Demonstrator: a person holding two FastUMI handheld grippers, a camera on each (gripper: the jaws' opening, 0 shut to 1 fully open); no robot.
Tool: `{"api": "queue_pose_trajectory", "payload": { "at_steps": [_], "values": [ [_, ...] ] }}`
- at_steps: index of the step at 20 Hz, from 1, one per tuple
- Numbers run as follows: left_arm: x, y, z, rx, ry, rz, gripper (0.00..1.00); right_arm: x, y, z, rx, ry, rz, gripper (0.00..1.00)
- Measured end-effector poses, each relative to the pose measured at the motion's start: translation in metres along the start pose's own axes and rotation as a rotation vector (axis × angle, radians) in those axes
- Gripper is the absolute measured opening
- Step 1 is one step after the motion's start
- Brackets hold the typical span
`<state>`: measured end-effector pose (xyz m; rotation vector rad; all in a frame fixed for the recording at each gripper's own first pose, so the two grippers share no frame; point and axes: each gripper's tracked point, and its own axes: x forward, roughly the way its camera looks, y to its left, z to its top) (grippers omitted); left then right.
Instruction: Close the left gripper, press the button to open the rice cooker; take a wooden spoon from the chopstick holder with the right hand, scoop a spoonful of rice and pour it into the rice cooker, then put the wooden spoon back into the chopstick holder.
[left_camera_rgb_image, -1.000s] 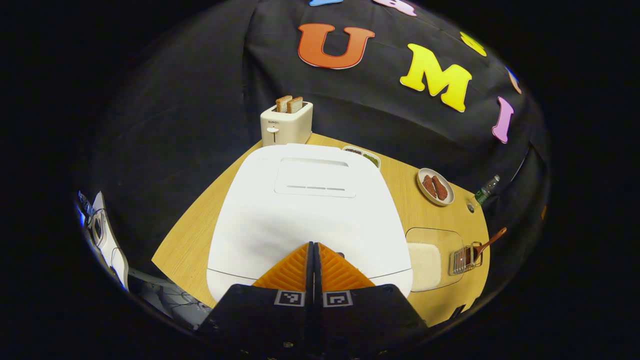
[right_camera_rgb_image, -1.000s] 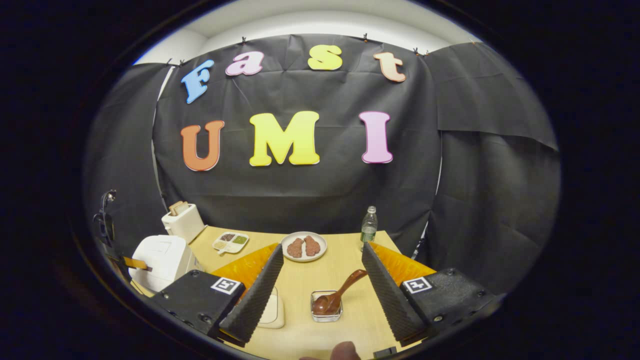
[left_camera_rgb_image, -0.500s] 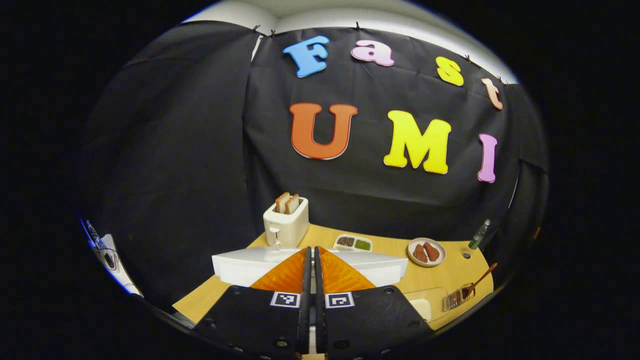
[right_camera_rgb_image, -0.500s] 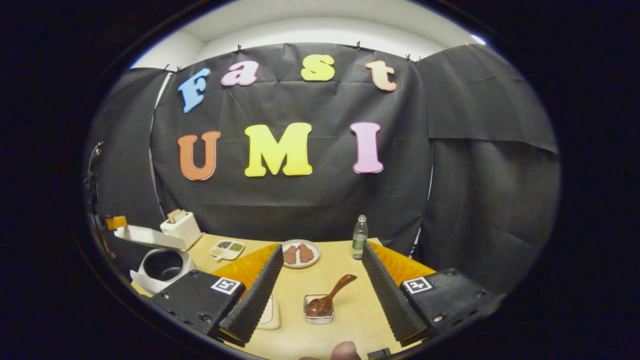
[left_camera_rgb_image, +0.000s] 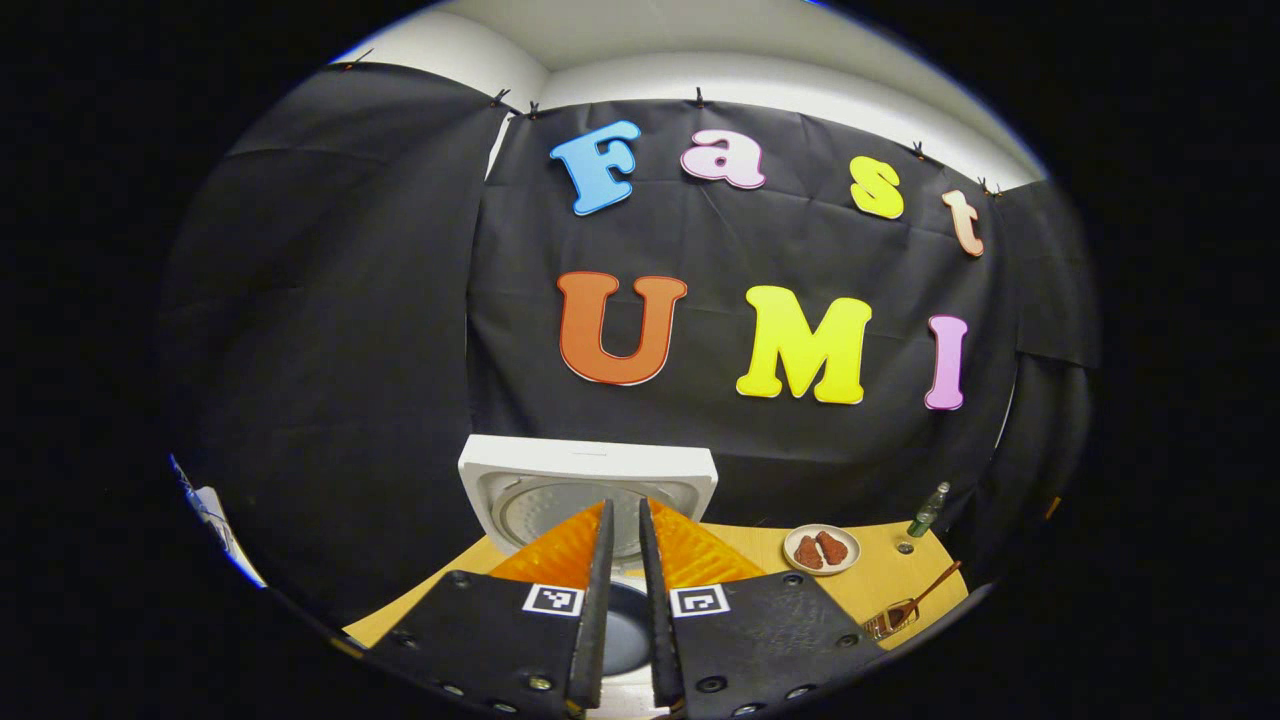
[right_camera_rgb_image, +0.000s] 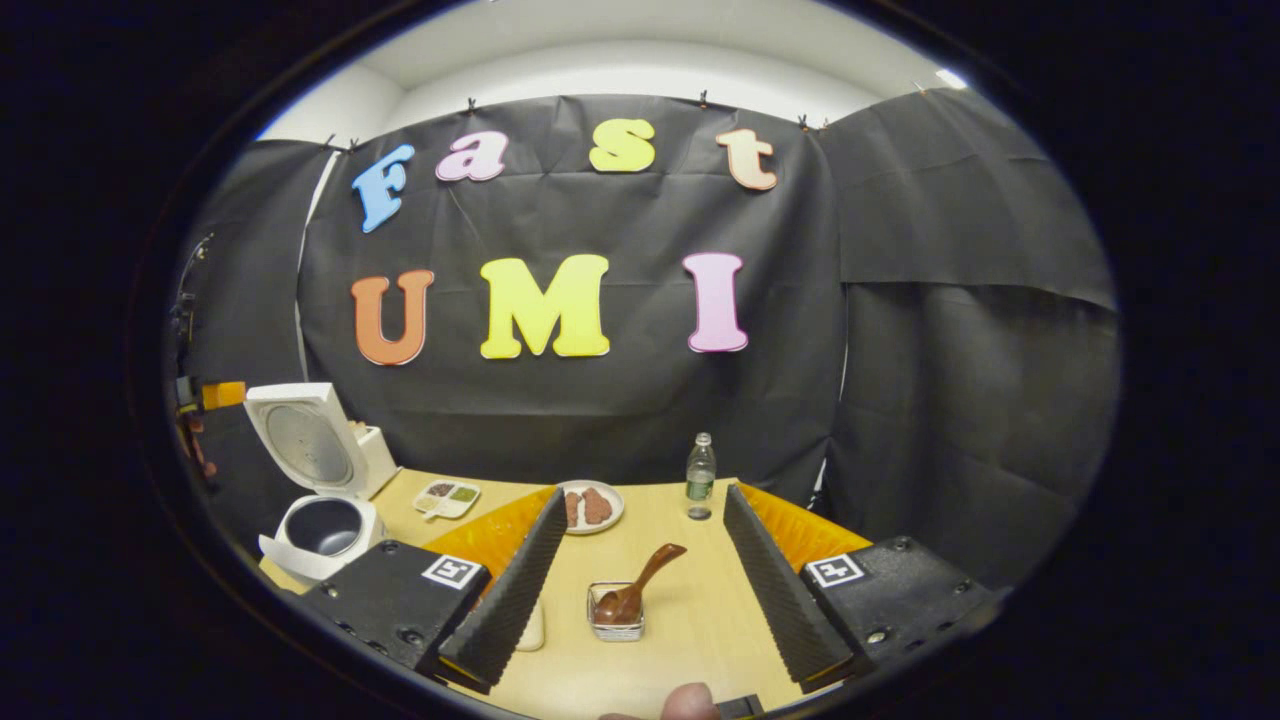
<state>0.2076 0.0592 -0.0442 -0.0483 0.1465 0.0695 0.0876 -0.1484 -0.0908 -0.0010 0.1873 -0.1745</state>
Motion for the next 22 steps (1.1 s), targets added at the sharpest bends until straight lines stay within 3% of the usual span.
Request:
{"api": "queue_pose_trajectory", "payload": {
  "at_steps": [1,2,3,4,5,6,15,22],
  "values": [
    [-0.009,-0.004,0.002,0.002,-0.002,-0.007,0.17,-0.002,-0.002,-0.001,0.0,-0.002,0.002,1.0],
    [-0.016,-0.005,0.006,0.005,-0.011,-0.008,0.46,-0.004,-0.003,-0.003,-0.001,-0.003,0.003,1.0],
    [-0.023,-0.008,0.008,0.008,-0.021,-0.011,0.51,-0.006,-0.004,-0.004,-0.002,-0.002,0.005,1.0],
    [-0.03,-0.011,0.011,0.012,-0.03,-0.014,0.64,-0.006,-0.005,-0.007,-0.003,0.001,0.009,1.0],
    [-0.035,-0.01,0.014,0.015,-0.041,-0.005,0.65,-0.007,-0.006,-0.009,-0.002,0.005,0.011,1.0],
    [-0.042,-0.01,0.014,0.025,-0.055,0.004,0.96,-0.006,-0.009,-0.011,0.001,0.008,0.012,1.0],
    [-0.087,-0.003,0.027,0.056,-0.13,0.053,0.94,0.011,-0.015,-0.04,0.033,0.05,0.049,1.0],
    [-0.109,-0.012,0.026,0.033,-0.149,0.087,0.94,0.061,-0.016,-0.108,0.053,0.143,0.095,1.0]
  ]
}}
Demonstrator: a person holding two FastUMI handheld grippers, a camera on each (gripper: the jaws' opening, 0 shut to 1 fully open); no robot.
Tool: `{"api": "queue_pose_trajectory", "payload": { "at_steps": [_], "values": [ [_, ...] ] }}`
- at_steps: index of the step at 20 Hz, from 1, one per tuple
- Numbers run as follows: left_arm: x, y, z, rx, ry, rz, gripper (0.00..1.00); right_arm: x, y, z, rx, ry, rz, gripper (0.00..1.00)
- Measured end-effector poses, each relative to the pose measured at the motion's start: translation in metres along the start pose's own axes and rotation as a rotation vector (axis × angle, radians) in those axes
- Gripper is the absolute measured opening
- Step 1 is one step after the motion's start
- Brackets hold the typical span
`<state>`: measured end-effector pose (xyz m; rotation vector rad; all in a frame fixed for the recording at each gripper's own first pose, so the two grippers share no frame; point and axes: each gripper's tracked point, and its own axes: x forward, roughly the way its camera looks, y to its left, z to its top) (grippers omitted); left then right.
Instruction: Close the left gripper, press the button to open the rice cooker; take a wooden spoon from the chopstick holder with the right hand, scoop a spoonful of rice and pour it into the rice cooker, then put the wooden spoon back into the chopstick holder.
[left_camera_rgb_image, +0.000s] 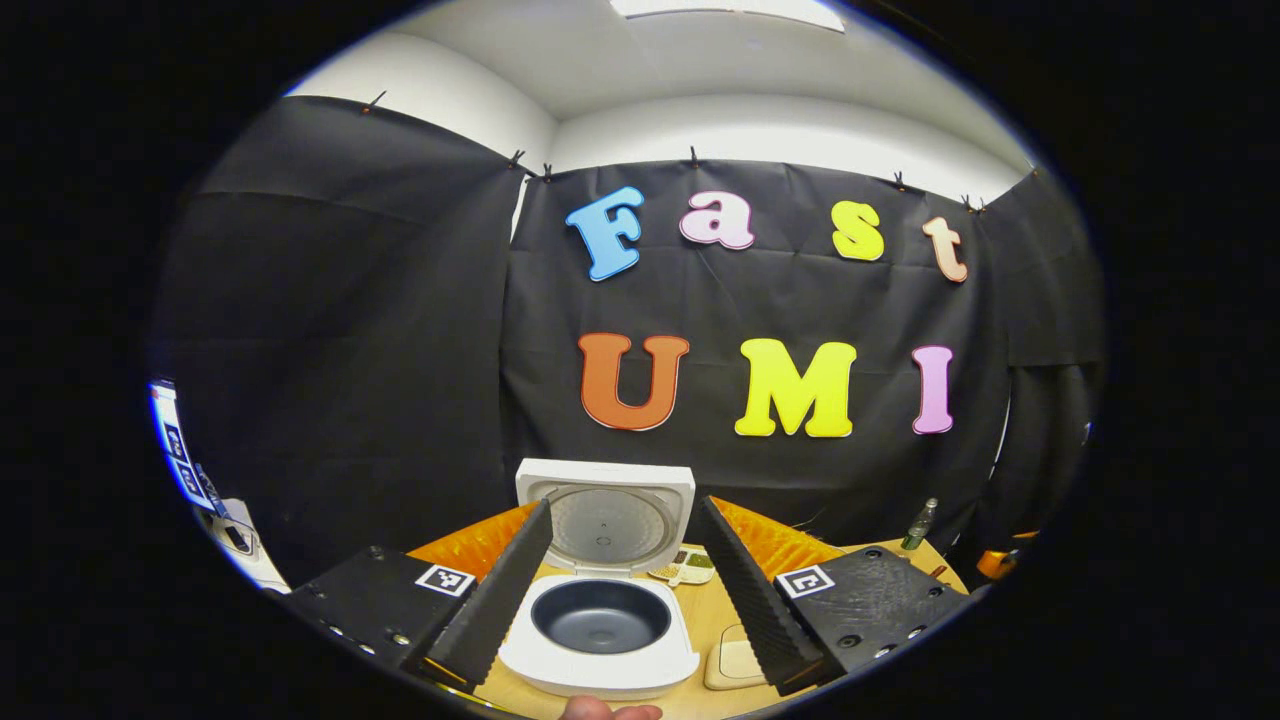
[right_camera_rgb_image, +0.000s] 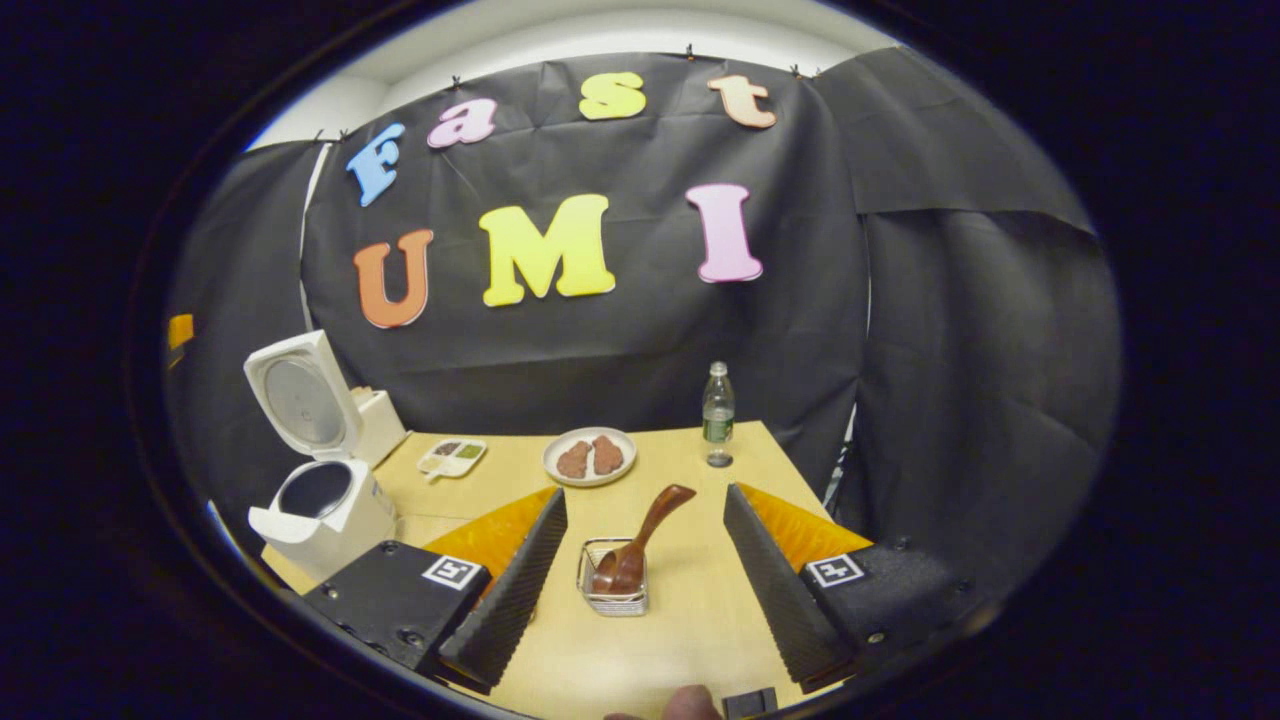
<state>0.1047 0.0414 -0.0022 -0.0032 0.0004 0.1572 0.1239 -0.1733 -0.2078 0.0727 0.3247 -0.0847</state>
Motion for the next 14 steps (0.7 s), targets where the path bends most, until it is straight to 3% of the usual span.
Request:
{"api": "queue_pose_trajectory", "payload": {
  "at_steps": [9,11,12,14],
  "values": [
    [0.005,-0.029,-0.006,0.051,-0.016,0.046,0.94,0.118,-0.014,-0.083,0.04,0.142,0.04,1.0],
    [0.011,-0.033,-0.01,0.048,-0.006,0.067,0.94,0.141,-0.012,-0.096,0.073,0.179,0.059,0.96],
    [0.013,-0.036,-0.012,0.048,0.001,0.072,0.94,0.151,-0.011,-0.103,0.09,0.2,0.067,0.85],
    [0.017,-0.037,-0.016,0.06,0.013,0.085,0.94,0.166,-0.009,-0.113,0.115,0.231,0.08,0.83]
  ]
}}
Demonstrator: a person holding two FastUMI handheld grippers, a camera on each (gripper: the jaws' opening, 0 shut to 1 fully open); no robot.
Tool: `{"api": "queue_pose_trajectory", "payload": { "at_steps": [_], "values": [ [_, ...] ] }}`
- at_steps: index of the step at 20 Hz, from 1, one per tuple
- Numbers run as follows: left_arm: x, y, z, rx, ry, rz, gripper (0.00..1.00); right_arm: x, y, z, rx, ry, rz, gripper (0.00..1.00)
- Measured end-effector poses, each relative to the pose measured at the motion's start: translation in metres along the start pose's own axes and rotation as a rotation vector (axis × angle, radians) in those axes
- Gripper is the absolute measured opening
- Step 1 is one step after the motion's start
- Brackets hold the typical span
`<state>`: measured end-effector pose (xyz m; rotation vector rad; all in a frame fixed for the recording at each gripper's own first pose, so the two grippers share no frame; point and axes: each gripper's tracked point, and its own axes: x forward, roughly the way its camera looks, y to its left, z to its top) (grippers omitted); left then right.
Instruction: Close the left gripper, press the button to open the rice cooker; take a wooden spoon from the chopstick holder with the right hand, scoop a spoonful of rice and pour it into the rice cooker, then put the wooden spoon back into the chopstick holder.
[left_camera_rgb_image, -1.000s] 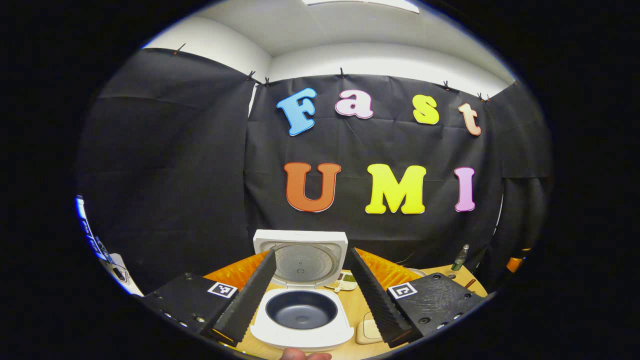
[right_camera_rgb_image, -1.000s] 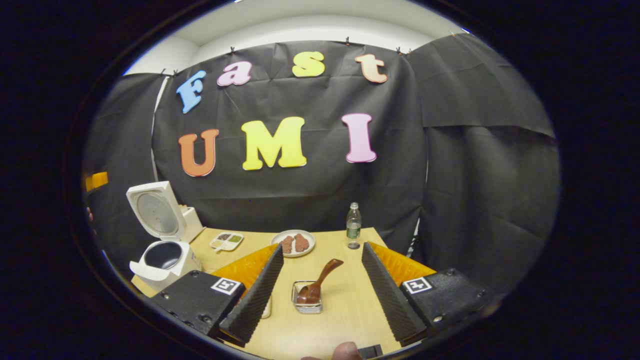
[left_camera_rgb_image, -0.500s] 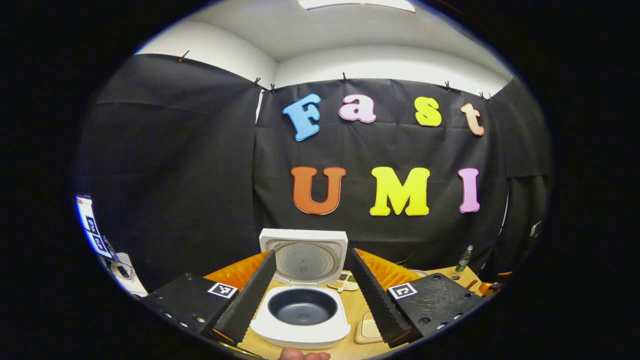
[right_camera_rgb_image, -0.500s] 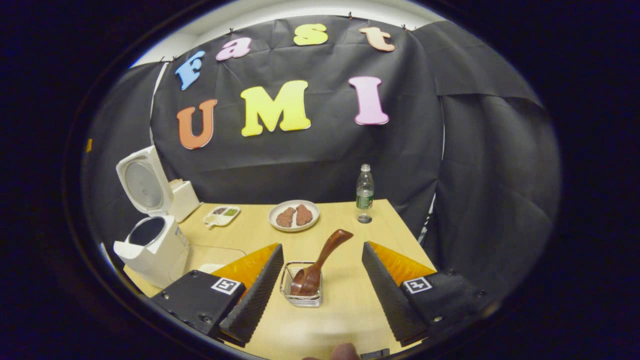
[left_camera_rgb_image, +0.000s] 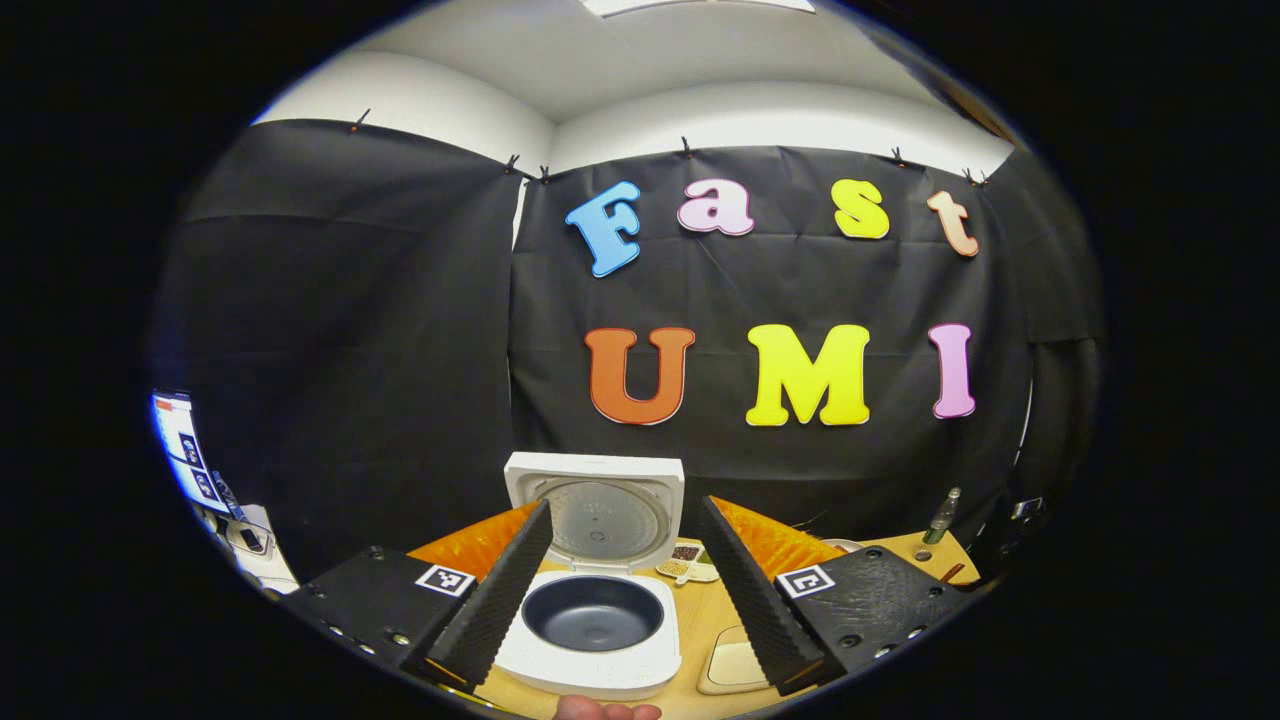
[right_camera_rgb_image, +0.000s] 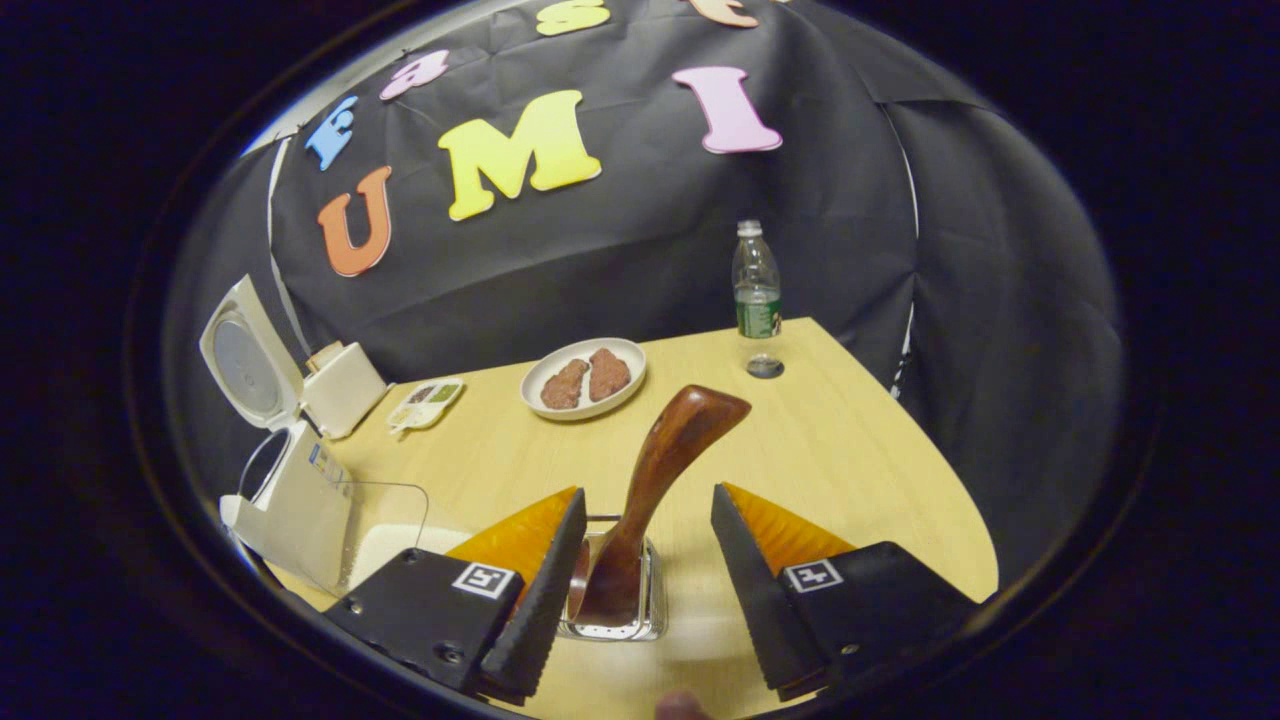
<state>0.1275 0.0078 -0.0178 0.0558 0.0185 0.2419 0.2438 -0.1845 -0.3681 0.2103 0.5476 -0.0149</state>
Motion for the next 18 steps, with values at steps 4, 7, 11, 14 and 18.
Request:
{"api": "queue_pose_trajectory", "payload": {
  "at_steps": [4,7,11,14,18],
  "values": [
    [0.003,0.007,-0.009,0.003,0.033,0.036,0.94,0.015,0.002,0.001,0.013,0.028,0.021,0.66],
    [0.005,0.012,-0.019,-0.017,0.051,0.054,0.94,0.017,0.002,0.005,0.017,0.035,0.032,0.52],
    [0.008,0.017,-0.021,-0.038,0.058,0.057,0.94,0.008,0.007,0.009,0.004,0.037,0.04,0.33],
    [0.009,0.024,-0.02,-0.053,0.042,0.045,0.94,-0.003,0.016,0.006,-0.001,0.05,0.042,0.24],
    [0.007,0.04,-0.026,-0.06,0.059,0.008,0.94,-0.018,0.025,0.011,-0.01,0.033,0.009,0.16]
  ]
}}
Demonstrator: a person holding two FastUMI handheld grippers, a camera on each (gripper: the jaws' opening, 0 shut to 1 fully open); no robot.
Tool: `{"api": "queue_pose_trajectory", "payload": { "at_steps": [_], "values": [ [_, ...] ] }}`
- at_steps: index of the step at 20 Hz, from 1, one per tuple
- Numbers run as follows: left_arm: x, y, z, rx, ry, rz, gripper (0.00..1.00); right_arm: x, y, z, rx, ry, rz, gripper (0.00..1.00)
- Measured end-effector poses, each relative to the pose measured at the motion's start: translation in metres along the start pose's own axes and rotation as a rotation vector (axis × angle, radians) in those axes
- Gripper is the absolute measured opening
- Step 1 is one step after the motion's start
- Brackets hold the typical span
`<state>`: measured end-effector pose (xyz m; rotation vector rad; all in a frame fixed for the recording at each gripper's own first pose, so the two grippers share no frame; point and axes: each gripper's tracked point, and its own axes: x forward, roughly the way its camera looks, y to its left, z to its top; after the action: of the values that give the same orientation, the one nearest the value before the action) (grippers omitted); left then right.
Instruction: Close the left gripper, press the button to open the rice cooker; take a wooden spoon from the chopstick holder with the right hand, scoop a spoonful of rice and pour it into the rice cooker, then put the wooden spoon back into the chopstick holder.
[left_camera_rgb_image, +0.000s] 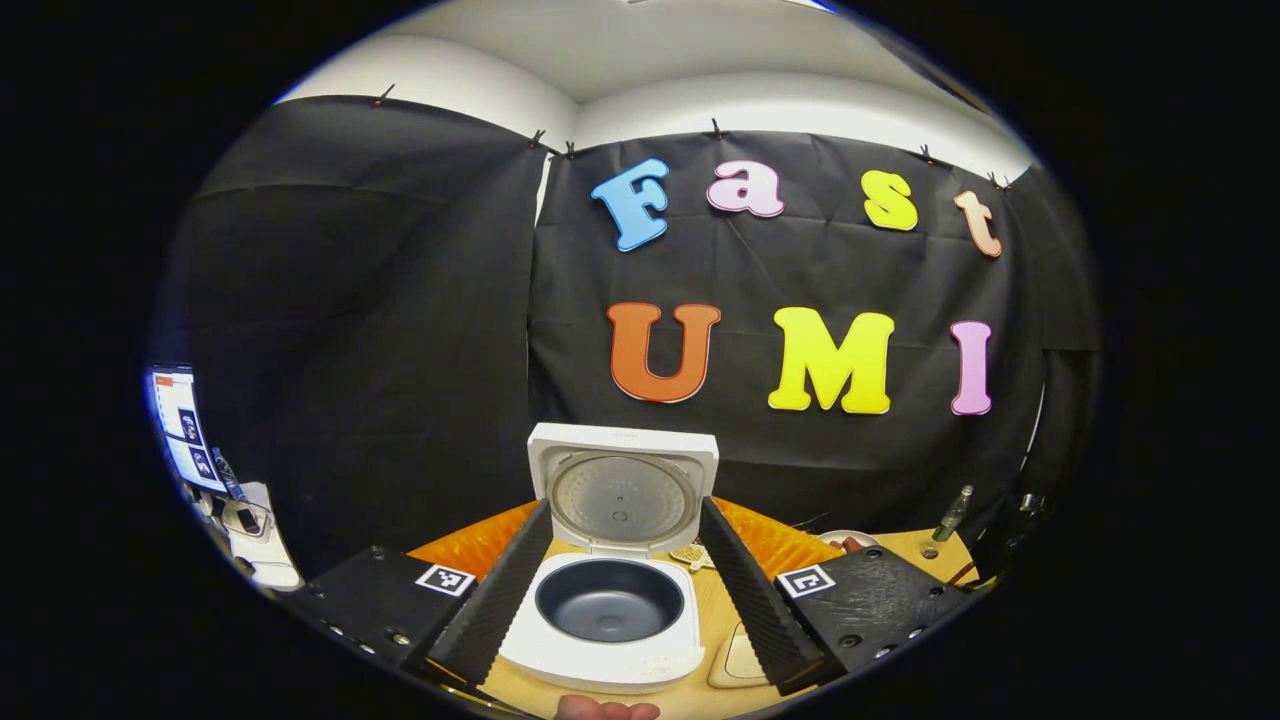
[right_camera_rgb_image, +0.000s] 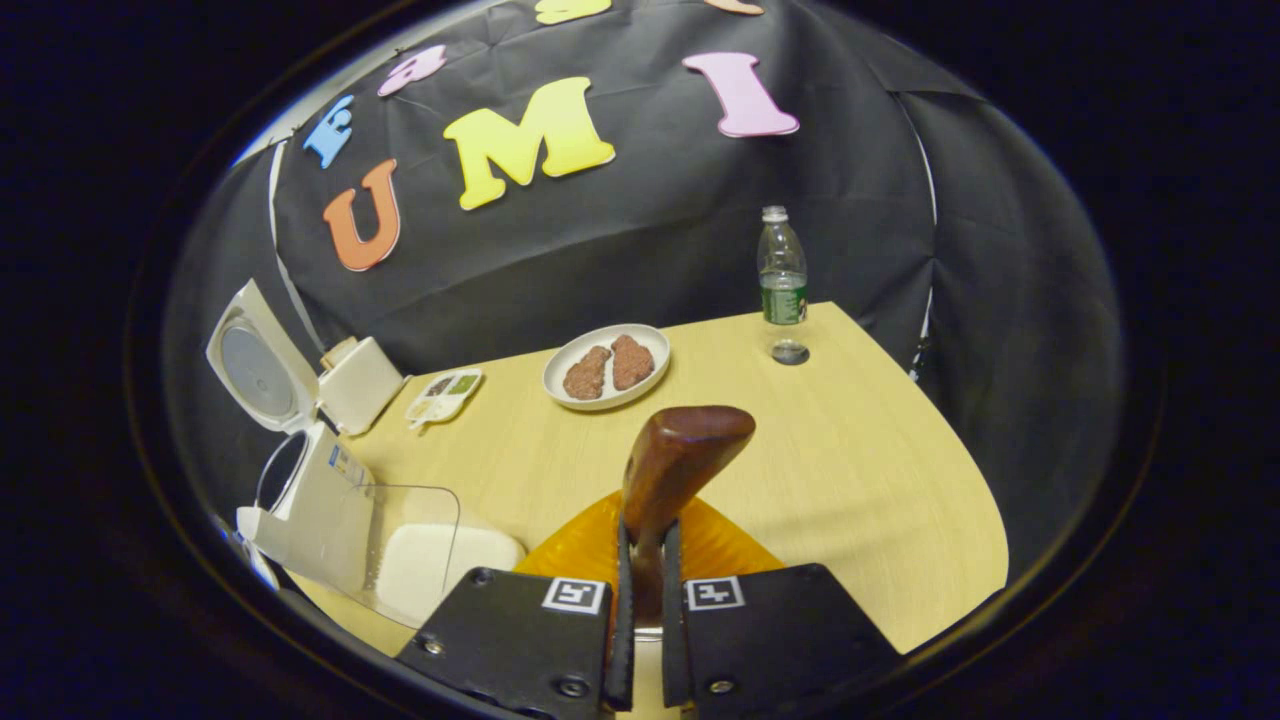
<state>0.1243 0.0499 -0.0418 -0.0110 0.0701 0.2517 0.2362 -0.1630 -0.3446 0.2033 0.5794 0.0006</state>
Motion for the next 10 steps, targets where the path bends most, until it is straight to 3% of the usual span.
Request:
{"api": "queue_pose_trajectory", "payload": {
  "at_steps": [6,10],
  "values": [
    [0.0,0.032,-0.015,0.001,0.028,-0.081,0.95,-0.049,0.02,0.05,-0.09,-0.142,-0.097,0.13],
    [0.004,0.061,-0.011,0.0,0.007,-0.113,0.94,-0.083,0.063,0.073,-0.105,-0.184,-0.095,0.1]
  ]
}}
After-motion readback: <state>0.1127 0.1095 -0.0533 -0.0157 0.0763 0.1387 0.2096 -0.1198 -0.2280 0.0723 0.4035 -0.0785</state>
